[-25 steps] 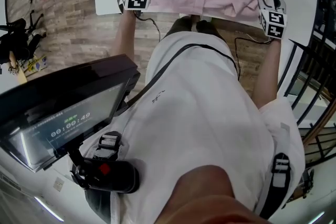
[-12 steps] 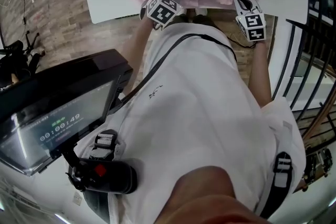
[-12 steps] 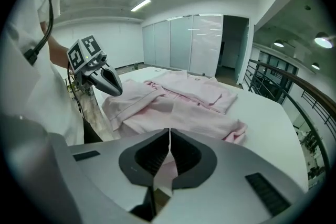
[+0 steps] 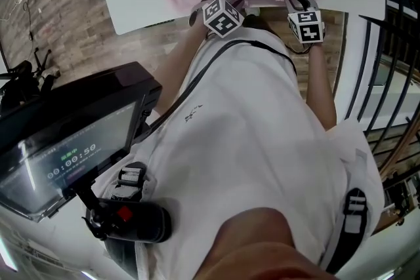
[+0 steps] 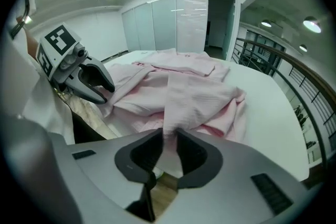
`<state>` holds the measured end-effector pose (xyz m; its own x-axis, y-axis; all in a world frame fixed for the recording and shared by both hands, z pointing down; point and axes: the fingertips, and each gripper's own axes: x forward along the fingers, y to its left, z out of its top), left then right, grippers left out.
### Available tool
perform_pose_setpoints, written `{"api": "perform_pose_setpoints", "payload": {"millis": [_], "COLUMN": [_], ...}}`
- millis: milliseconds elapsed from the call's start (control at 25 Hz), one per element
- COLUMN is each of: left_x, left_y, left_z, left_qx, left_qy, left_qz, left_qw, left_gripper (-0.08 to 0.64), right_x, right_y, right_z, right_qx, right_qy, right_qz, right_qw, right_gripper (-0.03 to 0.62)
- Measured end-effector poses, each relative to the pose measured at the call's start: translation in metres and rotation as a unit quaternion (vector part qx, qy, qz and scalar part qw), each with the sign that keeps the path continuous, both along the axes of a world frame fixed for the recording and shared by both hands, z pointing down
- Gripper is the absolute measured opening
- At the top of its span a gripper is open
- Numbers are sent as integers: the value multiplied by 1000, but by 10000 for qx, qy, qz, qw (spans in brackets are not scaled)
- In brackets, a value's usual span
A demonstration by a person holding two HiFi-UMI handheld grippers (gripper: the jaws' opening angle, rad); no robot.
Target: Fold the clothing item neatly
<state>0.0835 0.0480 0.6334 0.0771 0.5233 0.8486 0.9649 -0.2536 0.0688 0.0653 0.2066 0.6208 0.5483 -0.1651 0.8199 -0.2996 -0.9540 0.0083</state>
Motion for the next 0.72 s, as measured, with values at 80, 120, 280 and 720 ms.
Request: {"api": "perform_pose_setpoints", "payload": {"millis": [80,120,280,720], "left_x": [0,0,3,11], "left_y": [3,5,14,18], "left_z": [2,0,-12,-42], "left_qx": [-4,-37,-192,-601], "left_qy": [-35,-70,-60,-154], "left_qz": [-2,-2,43,-328], "left_qw": [10000,10000,9998,9975], "left_gripper": [141,141,71,5], "right_x": [5,9,33,160], "right_y": [6,9,26,25], "right_z": [-11,-21,-69,-126], "right_qx": [-243,-361,-1217,-3163], "right_qy": [113,223,725,1861], "right_qz": [-22,-72,-509,-2098], "right_qw": [9996,9991,9886,9063], "right_gripper": [11,11,11,11]}}
